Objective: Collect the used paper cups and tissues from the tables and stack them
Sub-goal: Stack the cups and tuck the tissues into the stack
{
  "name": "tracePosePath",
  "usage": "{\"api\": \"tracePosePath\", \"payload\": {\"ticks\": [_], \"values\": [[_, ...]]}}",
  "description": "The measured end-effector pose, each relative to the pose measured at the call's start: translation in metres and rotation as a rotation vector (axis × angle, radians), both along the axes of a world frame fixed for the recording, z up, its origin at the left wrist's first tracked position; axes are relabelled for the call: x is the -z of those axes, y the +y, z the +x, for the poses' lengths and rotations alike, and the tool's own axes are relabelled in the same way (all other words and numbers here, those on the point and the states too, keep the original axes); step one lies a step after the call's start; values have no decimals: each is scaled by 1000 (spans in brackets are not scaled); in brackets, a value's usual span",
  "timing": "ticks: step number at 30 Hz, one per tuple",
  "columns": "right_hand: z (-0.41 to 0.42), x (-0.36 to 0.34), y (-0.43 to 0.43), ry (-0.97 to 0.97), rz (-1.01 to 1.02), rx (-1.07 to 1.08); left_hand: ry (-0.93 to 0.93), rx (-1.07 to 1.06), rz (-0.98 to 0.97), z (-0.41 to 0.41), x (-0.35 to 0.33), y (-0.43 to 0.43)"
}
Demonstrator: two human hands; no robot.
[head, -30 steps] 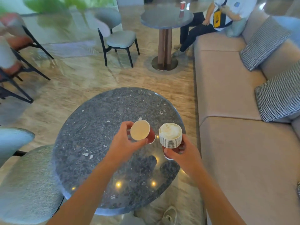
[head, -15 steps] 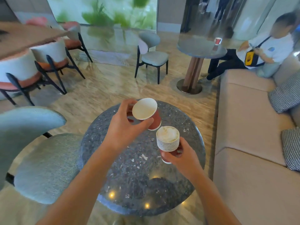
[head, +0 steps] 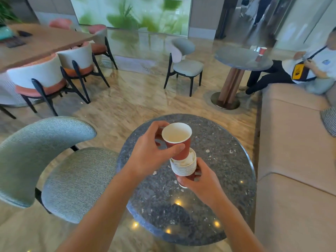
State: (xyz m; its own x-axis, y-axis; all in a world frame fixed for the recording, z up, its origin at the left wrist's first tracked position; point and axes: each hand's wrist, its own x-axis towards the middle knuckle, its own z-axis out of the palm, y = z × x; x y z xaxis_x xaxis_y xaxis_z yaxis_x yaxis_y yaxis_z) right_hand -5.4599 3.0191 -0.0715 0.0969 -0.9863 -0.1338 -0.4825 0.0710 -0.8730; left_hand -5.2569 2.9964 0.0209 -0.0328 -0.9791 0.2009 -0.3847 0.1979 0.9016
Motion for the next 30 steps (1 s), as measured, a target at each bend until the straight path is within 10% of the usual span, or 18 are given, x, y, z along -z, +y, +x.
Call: {"api": "tracePosePath", "payload": {"ticks": [30], "values": [[104,-63,-30,-40,-240,-43,-217,-199,3,142,40,5]]}}
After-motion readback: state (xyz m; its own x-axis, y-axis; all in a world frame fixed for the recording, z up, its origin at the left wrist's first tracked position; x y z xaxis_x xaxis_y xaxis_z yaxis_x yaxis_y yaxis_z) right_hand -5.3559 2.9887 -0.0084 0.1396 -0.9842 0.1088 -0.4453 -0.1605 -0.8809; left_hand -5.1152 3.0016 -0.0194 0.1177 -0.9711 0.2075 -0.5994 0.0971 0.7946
